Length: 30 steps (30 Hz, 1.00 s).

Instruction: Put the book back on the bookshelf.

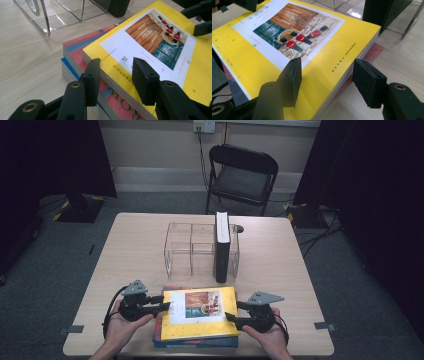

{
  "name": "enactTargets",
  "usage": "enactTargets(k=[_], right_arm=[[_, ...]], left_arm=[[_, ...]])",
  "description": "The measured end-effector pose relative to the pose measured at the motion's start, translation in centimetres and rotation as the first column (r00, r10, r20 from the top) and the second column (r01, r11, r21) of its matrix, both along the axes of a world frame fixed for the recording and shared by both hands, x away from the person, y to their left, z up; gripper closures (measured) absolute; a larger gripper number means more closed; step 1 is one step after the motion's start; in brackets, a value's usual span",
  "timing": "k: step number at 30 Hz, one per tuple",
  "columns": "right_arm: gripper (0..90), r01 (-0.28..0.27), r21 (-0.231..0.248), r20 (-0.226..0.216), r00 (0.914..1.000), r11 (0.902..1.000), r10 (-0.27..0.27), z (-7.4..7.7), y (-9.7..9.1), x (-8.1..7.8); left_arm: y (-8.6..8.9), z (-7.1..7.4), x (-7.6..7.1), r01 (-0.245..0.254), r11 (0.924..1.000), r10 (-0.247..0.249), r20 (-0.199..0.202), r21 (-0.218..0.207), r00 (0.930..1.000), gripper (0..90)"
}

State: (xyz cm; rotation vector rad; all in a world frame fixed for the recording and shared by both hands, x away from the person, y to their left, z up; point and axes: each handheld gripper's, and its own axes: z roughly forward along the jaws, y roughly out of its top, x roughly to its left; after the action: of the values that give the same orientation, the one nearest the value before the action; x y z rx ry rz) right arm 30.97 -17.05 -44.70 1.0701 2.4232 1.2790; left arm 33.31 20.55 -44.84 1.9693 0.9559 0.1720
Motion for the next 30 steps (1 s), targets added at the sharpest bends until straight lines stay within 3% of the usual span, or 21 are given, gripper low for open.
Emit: enactTargets(k=[7,10,12,15,22,30], right_arm=[[40.5,-0.019,-0.001,-0.001,0.9998,0.9998,0.019,0.0,-0.1,-1.4],[40.7,-0.031,-0.005,0.014,0.9994,0.9995,0.031,0.0,-0.1,-1.3],[40.6,-0.027,-0.009,0.021,0.9994,0.9996,0.027,0.2,0.0,-0.9],[35.7,-0.020,0.022,0.031,0.9993,0.9996,0.019,0.6,-0.1,0.3],[25.6,-0.007,0.058,0.060,0.9982,0.9983,0.003,2.1,0.2,2.7],[29.8,-0.007,0.036,0.137,0.9906,0.9993,0.002,3.4,1.9,4.1]], left_arm=[[-0.4,0.0,1.3,-0.008,1.0000,0.008,-0.003,0.000,1.0000,58.7],[-0.5,-0.3,1.2,-0.005,0.9998,0.005,-0.008,-0.020,1.0000,51.6],[-0.5,-0.3,1.0,-0.004,0.9997,0.004,-0.013,-0.022,0.9999,48.8],[-0.5,-0.2,0.5,-0.003,0.9998,0.003,-0.008,-0.018,1.0000,42.3],[0.8,0.8,-1.4,-0.021,0.9995,0.021,0.011,-0.022,0.9997,40.9],[0.1,0.8,-2.6,0.027,0.9996,-0.027,0.001,0.001,0.9996,40.8]])
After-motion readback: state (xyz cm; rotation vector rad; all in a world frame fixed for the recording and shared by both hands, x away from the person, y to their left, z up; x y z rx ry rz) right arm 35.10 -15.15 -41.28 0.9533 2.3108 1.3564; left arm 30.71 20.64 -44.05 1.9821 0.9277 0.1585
